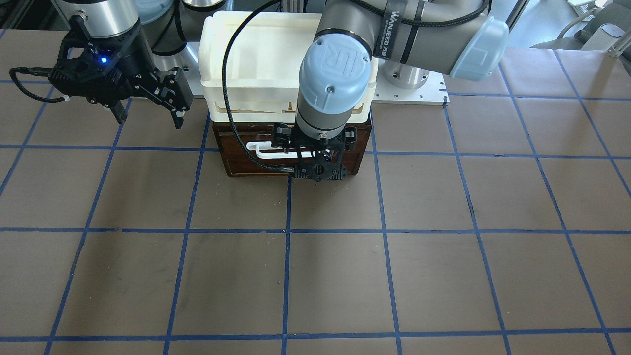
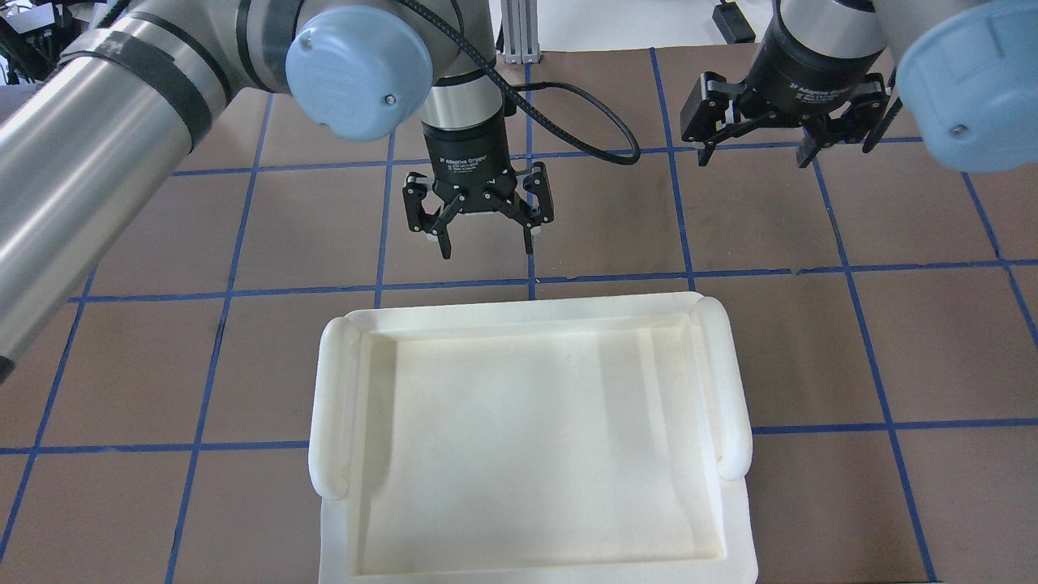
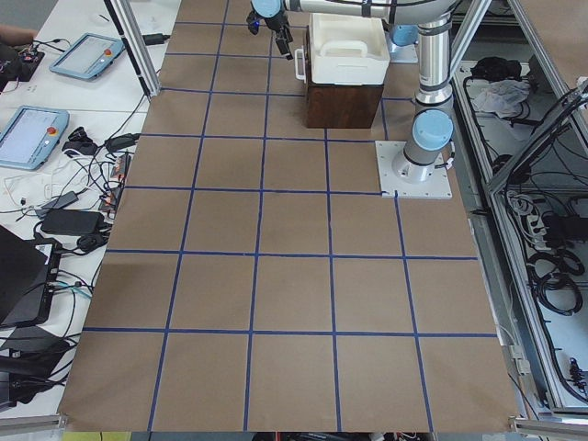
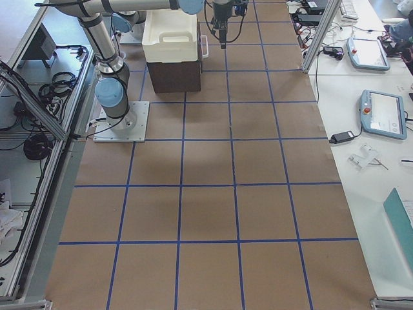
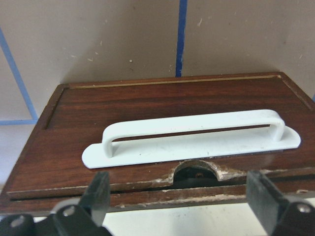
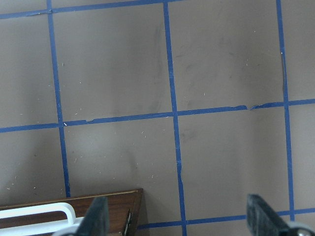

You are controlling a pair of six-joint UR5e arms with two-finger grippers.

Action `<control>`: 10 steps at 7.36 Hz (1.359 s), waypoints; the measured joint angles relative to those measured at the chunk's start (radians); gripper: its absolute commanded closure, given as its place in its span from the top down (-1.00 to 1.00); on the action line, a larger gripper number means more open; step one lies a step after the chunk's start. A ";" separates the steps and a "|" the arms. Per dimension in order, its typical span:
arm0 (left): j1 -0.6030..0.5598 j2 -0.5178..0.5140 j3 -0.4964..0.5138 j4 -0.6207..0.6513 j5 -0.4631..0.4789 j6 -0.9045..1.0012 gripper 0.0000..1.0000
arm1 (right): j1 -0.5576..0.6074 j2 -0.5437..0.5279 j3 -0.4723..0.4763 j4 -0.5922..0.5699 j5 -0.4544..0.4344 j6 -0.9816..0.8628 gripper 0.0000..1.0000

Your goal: Put scissors in drawer and close it

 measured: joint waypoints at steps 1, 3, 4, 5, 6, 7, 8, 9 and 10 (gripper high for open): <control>0.019 0.015 0.005 0.087 0.048 0.002 1.00 | 0.000 -0.003 0.000 0.006 -0.001 -0.002 1.00; 0.080 0.072 -0.001 0.144 0.106 0.006 1.00 | 0.000 -0.005 0.000 0.010 -0.002 -0.004 1.00; 0.107 0.104 -0.009 0.140 0.137 0.013 1.00 | 0.000 -0.006 0.000 0.010 0.000 -0.004 1.00; 0.129 0.140 -0.020 0.104 0.149 0.025 1.00 | 0.000 -0.006 0.000 0.010 0.000 -0.004 1.00; 0.148 0.186 -0.044 0.053 0.151 0.043 1.00 | 0.000 -0.006 0.000 0.010 0.000 -0.004 1.00; 0.174 0.234 -0.075 0.025 0.151 0.068 1.00 | 0.000 -0.007 0.000 0.010 0.000 -0.004 1.00; 0.211 0.279 -0.105 0.010 0.152 0.091 1.00 | 0.000 -0.009 0.001 0.010 -0.001 -0.004 1.00; 0.247 0.319 -0.131 -0.002 0.151 0.113 1.00 | 0.000 -0.012 0.001 0.011 -0.001 -0.004 1.00; 0.276 0.350 -0.153 -0.013 0.148 0.132 1.00 | 0.000 -0.014 0.001 0.012 -0.001 -0.005 1.00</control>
